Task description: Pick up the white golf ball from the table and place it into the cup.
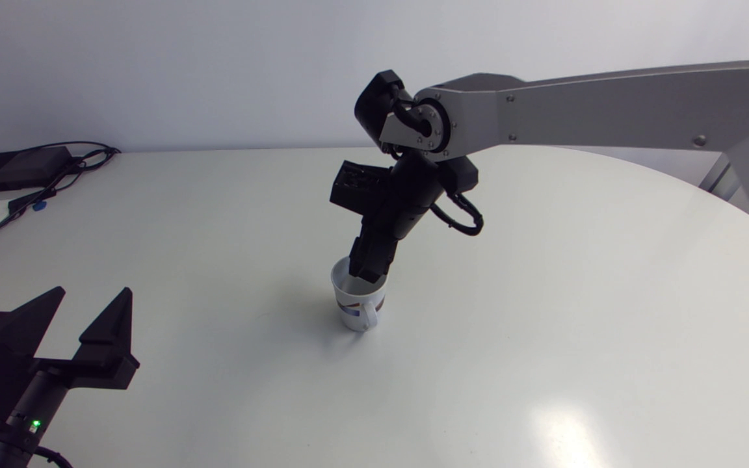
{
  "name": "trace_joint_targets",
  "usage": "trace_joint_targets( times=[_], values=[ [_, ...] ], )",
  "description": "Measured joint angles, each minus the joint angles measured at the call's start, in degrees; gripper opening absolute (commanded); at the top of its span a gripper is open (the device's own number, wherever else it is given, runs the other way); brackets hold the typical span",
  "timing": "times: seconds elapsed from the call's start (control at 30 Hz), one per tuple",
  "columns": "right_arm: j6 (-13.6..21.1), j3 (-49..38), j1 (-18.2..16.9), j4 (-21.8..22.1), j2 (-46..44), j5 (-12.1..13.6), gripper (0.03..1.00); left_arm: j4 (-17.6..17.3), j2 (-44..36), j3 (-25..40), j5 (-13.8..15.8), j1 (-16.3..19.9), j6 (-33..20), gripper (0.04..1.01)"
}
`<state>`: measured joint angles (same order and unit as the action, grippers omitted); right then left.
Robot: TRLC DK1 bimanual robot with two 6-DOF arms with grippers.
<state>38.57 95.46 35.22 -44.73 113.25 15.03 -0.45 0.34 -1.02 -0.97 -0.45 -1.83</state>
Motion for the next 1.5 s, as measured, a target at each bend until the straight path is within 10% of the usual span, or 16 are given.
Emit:
trace_joint_targets(
  times=[0.23, 0.37, 0.67, 1.5],
  values=[
    [0.0, 0.0, 0.46, -0.13, 1.68, 0.0, 0.38, 0.0, 0.0, 0.0, 0.0, 0.0, 0.02, 0.993],
    [-0.02, 0.0, 1.07, -0.13, 1.73, -0.02, 0.636, 0.0, 0.0, 0.0, 0.0, 0.0, 0.02, 0.993],
    [-0.04, -0.22, 1.95, 0.13, 1.73, -0.09, 0.831, 0.0, 0.0, 0.0, 0.0, 0.0, 0.0, 0.993],
    [-4.46, -20.26, -3.5, 13.46, -19.52, -0.26, 0.943, 0.0, 0.0, 0.0, 0.0, 0.0, 0.0, 0.993]
  ],
)
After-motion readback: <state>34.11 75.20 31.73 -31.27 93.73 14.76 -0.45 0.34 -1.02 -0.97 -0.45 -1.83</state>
